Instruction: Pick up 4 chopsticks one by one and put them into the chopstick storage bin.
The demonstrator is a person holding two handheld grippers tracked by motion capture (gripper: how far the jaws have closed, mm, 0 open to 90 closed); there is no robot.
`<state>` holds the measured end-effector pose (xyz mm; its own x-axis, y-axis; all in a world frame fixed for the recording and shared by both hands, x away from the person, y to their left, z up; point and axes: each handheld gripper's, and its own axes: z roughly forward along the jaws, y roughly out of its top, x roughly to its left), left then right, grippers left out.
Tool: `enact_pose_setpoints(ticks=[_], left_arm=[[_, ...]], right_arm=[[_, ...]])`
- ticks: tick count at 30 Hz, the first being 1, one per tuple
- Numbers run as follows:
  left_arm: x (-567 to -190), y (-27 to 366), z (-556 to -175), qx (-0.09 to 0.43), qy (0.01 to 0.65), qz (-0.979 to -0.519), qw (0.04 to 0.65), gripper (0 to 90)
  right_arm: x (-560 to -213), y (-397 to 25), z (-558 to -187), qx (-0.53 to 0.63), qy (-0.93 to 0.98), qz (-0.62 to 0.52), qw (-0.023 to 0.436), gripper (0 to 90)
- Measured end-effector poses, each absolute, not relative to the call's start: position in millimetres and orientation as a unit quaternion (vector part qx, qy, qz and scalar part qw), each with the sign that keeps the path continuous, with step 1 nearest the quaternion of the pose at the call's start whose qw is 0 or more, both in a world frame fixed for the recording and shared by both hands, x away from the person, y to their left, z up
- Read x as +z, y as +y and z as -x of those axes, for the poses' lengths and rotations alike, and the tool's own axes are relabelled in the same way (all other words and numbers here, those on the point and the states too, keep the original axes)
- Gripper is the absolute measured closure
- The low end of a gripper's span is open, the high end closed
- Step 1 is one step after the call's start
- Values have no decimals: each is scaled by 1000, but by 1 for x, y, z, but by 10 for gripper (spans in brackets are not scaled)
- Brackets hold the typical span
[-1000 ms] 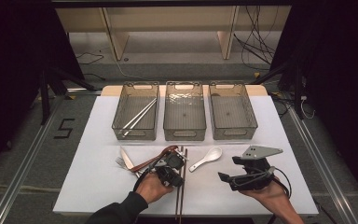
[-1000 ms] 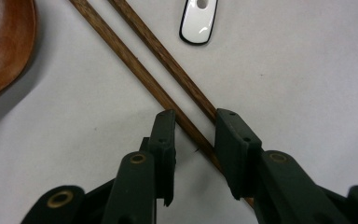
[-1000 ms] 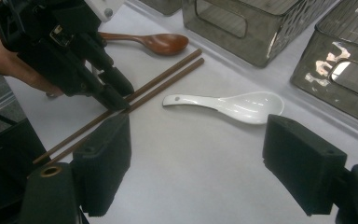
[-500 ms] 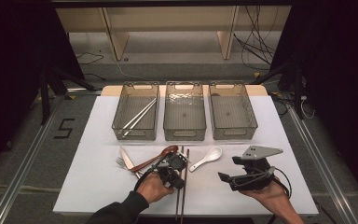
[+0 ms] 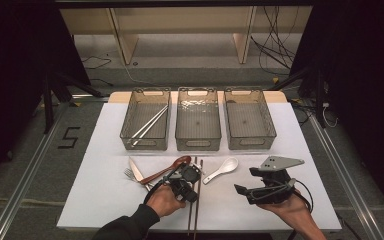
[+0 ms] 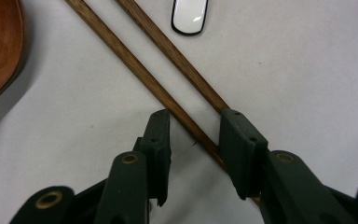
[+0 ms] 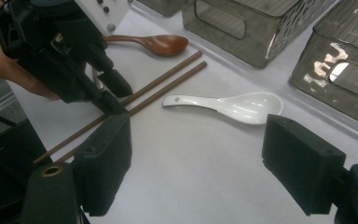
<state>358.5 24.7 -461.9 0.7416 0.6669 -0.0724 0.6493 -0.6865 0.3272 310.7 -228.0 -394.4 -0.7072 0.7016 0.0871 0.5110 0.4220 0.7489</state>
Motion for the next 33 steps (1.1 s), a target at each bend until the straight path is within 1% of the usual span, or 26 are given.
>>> enact_pose_setpoints(ticks=[4, 9, 12, 13, 14, 15, 20, 27, 33], left_arm=[[-461, 24, -356, 26, 355, -921, 158, 574], [-462, 23, -353, 33, 359, -919, 159, 583], [-462, 24, -353, 29, 361, -918, 163, 559], [-463, 23, -352, 23, 355, -921, 160, 525], [-463, 19, -349, 37, 352, -923, 153, 490], [-463, 17, -348, 43, 348, -925, 149, 493], [-462, 18, -349, 42, 347, -925, 150, 523], [-461, 23, -353, 33, 348, -925, 152, 641], [-461, 28, -358, 18, 360, -920, 152, 699]], right_arm=[[-394, -228, -311, 397, 834, -364, 120, 252], [-394, -228, -311, 397, 835, -362, 120, 252], [-394, -227, -312, 397, 835, -362, 120, 253], [-394, -227, -312, 397, 835, -363, 119, 253], [-394, -228, -312, 397, 835, -362, 119, 254], [-394, -228, -312, 397, 835, -362, 119, 254], [-394, -228, -312, 398, 834, -362, 120, 254], [-393, -229, -312, 399, 834, -362, 121, 255], [-392, -230, -311, 399, 833, -364, 122, 255]])
